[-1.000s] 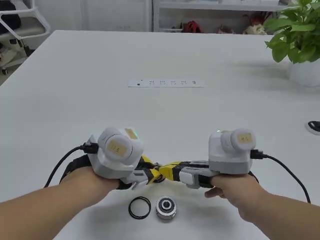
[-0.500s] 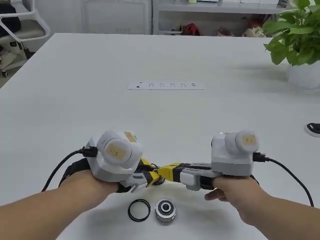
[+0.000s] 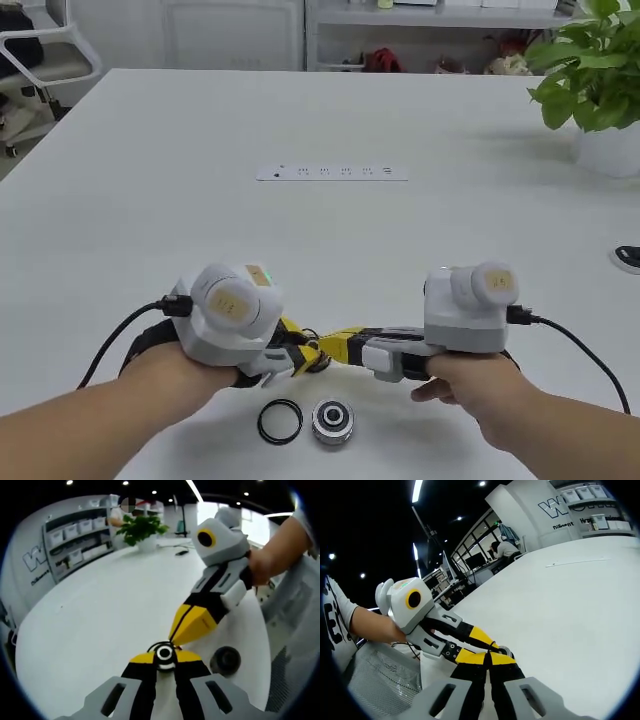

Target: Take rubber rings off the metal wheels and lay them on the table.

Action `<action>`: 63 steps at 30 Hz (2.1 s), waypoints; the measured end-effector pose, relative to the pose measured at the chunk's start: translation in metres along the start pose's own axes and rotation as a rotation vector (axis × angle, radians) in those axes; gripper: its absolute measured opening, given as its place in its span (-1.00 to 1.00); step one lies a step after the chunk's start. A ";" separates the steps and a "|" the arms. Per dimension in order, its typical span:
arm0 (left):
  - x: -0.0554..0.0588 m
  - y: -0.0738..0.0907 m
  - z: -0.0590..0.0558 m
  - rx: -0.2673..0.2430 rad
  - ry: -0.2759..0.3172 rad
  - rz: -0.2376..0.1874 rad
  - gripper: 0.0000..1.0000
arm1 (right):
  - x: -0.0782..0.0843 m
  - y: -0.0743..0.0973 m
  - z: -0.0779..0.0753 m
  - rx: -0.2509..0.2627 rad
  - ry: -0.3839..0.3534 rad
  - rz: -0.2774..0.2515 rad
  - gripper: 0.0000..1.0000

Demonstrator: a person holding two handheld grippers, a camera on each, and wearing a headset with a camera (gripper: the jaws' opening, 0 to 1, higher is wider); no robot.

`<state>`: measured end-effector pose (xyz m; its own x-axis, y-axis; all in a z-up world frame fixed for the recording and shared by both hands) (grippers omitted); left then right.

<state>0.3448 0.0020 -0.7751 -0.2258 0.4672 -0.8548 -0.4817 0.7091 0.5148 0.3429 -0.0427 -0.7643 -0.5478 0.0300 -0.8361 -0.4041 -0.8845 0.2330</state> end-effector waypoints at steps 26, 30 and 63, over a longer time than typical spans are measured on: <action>-0.011 0.020 -0.001 0.012 -0.004 -0.035 -0.48 | -0.008 0.003 0.000 0.001 -0.004 -0.022 -1.00; -0.013 0.025 0.000 0.006 0.005 -0.046 -0.44 | -0.009 0.004 -0.001 0.005 -0.009 -0.026 -1.00; -0.020 0.068 0.002 -0.024 0.076 -0.112 -0.02 | -0.023 0.009 0.011 -0.013 -0.010 -0.064 -1.00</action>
<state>0.3180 0.0418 -0.7230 -0.2320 0.3439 -0.9099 -0.5276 0.7414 0.4148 0.3441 -0.0459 -0.7378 -0.5284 0.0910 -0.8441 -0.4288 -0.8867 0.1729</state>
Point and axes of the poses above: the centre of the closed fingertips' face, and the gripper's own axes: y roughly backward along the fingers, z roughly to its left, x roughly out of its underside, the point moved 3 cm from there along y, roughly backward along the fingers, and after that the axes turned 7 degrees about -z, right-handed, at the moved point
